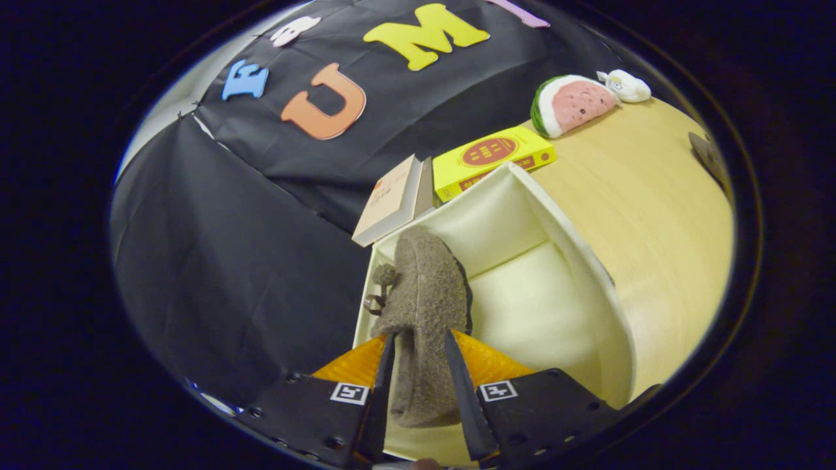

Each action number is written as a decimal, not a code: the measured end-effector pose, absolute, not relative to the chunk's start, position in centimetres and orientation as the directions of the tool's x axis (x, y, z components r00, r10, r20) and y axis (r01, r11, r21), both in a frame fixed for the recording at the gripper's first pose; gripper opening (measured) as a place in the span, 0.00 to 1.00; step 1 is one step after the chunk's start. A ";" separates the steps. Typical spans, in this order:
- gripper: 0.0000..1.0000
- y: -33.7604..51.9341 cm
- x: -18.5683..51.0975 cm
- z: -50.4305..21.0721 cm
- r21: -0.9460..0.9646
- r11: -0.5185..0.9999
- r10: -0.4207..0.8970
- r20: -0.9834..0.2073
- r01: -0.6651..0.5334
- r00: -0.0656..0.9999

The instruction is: Open the storage box then place both shoes into the box .Put the left shoe in first, then the right shoe, with the right side of both shoes facing outward in a uniform manner.

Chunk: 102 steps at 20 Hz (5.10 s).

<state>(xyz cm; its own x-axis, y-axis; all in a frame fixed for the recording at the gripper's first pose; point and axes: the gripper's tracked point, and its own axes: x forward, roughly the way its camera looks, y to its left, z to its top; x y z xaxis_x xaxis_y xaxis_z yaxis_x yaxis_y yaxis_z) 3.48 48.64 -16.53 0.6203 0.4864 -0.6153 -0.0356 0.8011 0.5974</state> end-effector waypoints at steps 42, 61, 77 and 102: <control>0.95 -14.6 3.2 -7.9 -0.004 0.999 0.031 -0.412 -0.036 0.910; 0.21 -13.4 7.1 -22.8 0.051 0.998 0.064 -0.717 -0.039 0.694; 0.00 -5.2 5.1 -17.3 0.328 0.936 0.142 -0.680 0.126 0.720; 0.00 36.4 6.8 -7.7 0.445 0.894 0.303 -0.517 -0.051 0.801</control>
